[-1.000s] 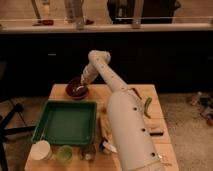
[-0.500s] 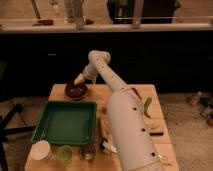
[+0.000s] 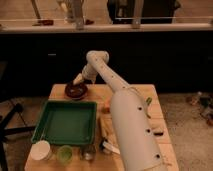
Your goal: Stack bowls into tray
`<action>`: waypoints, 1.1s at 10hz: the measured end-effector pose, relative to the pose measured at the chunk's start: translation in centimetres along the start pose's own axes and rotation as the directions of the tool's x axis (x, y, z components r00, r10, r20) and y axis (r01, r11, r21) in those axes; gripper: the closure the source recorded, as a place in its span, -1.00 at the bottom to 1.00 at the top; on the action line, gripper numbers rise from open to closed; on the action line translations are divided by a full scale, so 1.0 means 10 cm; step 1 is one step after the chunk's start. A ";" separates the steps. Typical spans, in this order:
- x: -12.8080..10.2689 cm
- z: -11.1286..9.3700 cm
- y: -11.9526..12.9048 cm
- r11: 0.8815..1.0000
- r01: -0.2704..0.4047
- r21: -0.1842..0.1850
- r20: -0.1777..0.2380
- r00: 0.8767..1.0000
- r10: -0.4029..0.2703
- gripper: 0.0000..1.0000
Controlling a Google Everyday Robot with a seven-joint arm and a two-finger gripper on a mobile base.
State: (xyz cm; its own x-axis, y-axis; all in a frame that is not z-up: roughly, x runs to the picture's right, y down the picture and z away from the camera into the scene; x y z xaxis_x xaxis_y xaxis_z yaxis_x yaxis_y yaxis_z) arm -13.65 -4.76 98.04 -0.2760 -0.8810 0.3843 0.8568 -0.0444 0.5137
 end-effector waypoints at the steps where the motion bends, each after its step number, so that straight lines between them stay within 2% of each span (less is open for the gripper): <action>1: -0.02 -0.01 -0.02 1.000 0.000 -0.004 0.000 1.000 0.000 -0.60; 8: -0.23 0.02 -0.12 0.998 -0.064 -0.016 0.024 0.998 0.064 -0.60; 11: -0.32 0.09 -0.17 0.998 -0.055 -0.018 0.000 0.998 0.055 -0.60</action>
State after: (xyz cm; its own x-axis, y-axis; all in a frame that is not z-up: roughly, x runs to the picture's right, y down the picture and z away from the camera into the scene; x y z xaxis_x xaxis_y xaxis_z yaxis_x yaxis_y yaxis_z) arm -14.59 -1.38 96.66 -0.2283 -0.8822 0.4117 0.8785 -0.0044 0.4777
